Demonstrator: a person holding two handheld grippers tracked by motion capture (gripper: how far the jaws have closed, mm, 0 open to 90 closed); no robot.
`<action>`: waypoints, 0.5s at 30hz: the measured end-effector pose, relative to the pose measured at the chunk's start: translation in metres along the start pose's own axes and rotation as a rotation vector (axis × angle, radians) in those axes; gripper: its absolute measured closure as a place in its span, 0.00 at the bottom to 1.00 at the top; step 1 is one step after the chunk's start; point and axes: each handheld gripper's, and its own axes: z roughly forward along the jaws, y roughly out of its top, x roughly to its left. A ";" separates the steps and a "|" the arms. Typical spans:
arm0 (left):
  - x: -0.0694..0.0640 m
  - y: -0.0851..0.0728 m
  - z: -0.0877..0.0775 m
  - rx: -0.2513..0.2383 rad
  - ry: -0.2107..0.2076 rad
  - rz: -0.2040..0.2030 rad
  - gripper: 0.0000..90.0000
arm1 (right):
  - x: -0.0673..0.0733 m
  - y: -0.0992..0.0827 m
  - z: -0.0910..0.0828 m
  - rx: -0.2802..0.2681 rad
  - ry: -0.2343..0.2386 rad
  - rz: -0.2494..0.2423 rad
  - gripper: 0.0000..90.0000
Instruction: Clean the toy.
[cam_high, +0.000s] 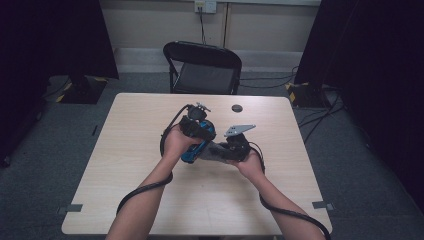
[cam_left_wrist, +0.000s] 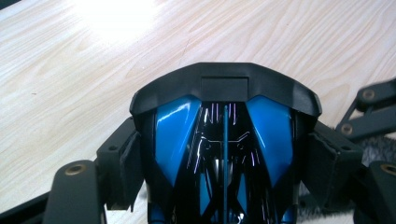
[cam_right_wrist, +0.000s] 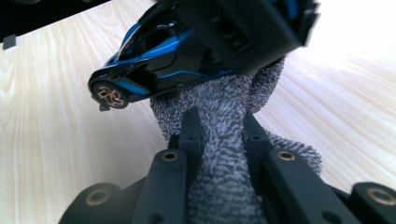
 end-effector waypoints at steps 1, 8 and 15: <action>0.000 0.000 0.000 -0.001 -0.001 0.001 0.28 | 0.001 0.000 0.001 0.001 0.004 -0.002 0.84; 0.001 0.003 0.000 -0.006 0.004 -0.008 0.28 | 0.008 0.000 0.007 0.009 0.025 -0.021 0.84; 0.004 0.004 -0.001 -0.011 0.012 -0.016 0.28 | 0.014 0.000 0.014 0.015 0.052 -0.023 0.84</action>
